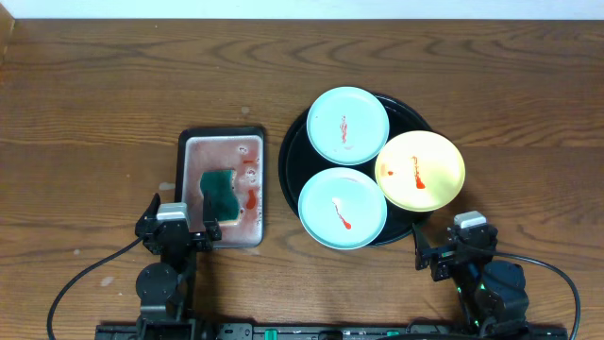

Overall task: Clean dirty plates on tray and stack at the side
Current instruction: 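Move the left gripper down toward the green sponge in the tray, then grasp the green sponge with the left gripper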

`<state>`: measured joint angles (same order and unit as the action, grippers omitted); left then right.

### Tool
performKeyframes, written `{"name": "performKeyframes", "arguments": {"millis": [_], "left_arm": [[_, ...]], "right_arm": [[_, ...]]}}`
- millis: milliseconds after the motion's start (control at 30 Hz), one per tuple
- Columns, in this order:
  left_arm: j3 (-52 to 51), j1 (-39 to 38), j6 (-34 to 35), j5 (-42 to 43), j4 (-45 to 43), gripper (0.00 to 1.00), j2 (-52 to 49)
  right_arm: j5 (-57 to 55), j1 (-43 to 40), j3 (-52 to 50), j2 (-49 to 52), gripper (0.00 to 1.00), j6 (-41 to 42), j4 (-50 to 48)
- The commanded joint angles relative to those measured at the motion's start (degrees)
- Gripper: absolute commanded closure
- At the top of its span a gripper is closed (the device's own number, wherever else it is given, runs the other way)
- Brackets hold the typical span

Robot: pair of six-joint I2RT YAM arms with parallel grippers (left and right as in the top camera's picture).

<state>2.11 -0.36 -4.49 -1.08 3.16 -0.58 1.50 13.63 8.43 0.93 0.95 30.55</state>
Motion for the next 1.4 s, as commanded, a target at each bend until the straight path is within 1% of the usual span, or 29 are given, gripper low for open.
{"name": "performKeyframes", "arguments": {"millis": [0,33,100,133,200,267,300,367,467,500,533,600,733,833,867,967,1100,1333,1367], "left_arm": [[-1.88,0.31,0.33,-0.92,0.76,0.13,0.28],[-1.88,0.28,0.37,-0.87,0.79,0.13,0.28],[-1.88,0.28,2.86,0.72,0.81,0.13,0.26],[-1.88,0.28,4.98,2.29,0.76,0.13,0.26],[-1.79,0.28,13.20,6.64,0.50,0.13,0.26],[-1.53,0.28,19.02,11.56,0.44,0.13,0.24],[-0.96,0.28,21.66,16.13,0.59,0.13,0.24],[1.07,0.28,22.93,19.76,1.05,0.13,-0.22],[8.24,0.31,22.10,19.61,5.81,0.13,-3.48],[13.94,0.31,18.82,18.71,9.46,0.13,-7.28],[16.11,0.28,17.64,17.90,11.04,0.13,-8.96],[26.40,0.28,13.70,13.03,19.02,0.13,-17.31],[39.91,0.28,13.07,6.93,29.53,0.13,-29.55],[50.36,0.28,13.09,1.07,40.22,0.13,-39.91],[53.22,0.31,13.09,0.39,43.52,0.13,-44.28],[54.49,0.31,13.09,1.01,43.69,0.13,-51.78],[54.49,0.31,14.25,1.84,40.00,0.13,-58.29],[54.38,0.28,14.16,4.09,40.22,0.14,-69.96],[54.38,0.28,14.19,4.11,40.22,0.21,-71.47]], "right_arm": [[0.04,-0.57,-0.22,-0.50,0.01,-0.59,-0.13],[0.04,-0.57,-0.22,-0.50,0.01,-0.61,-0.13],[0.04,-0.57,-0.22,-0.50,0.01,-0.59,-0.13],[0.04,-0.57,-0.22,-0.50,0.01,-0.61,-0.13],[0.04,-0.57,-0.22,-0.50,0.01,-0.59,-0.13],[0.04,-0.57,-0.22,-0.50,0.01,-0.61,-0.13],[0.04,-0.57,-0.22,-0.50,0.01,-0.59,-0.13],[0.04,-0.57,-0.22,-0.50,0.01,-0.59,-0.13],[0.04,-0.57,-0.22,-0.50,0.01,-0.61,-0.13],[0.04,-0.57,-0.22,-0.50,0.01,-0.59,-0.13],[0.04,-0.57,-0.22,-0.50,0.01,-0.59,-0.13],[0.04,-0.57,-0.22,-0.50,0.01,-0.59,-0.13],[0.04,-0.57,-0.22,-0.50,0.01,-0.59,-0.13],[0.04,-0.57,-0.22,-0.50,0.01,-0.61,-0.13],[0.04,-0.57,-0.22,-0.50,0.01,-0.59,-0.13],[0.04,-0.57,-0.22,-0.50,0.01,-0.59,-0.13],[0.04,-0.57,-0.22,-0.50,0.01,-0.59,-0.13],[0.04,-0.57,-0.22,-0.50,0.01,-0.59,-0.13],[0.04,-0.57,-0.22,-0.50,0.01,-0.59,-0.13]]}}
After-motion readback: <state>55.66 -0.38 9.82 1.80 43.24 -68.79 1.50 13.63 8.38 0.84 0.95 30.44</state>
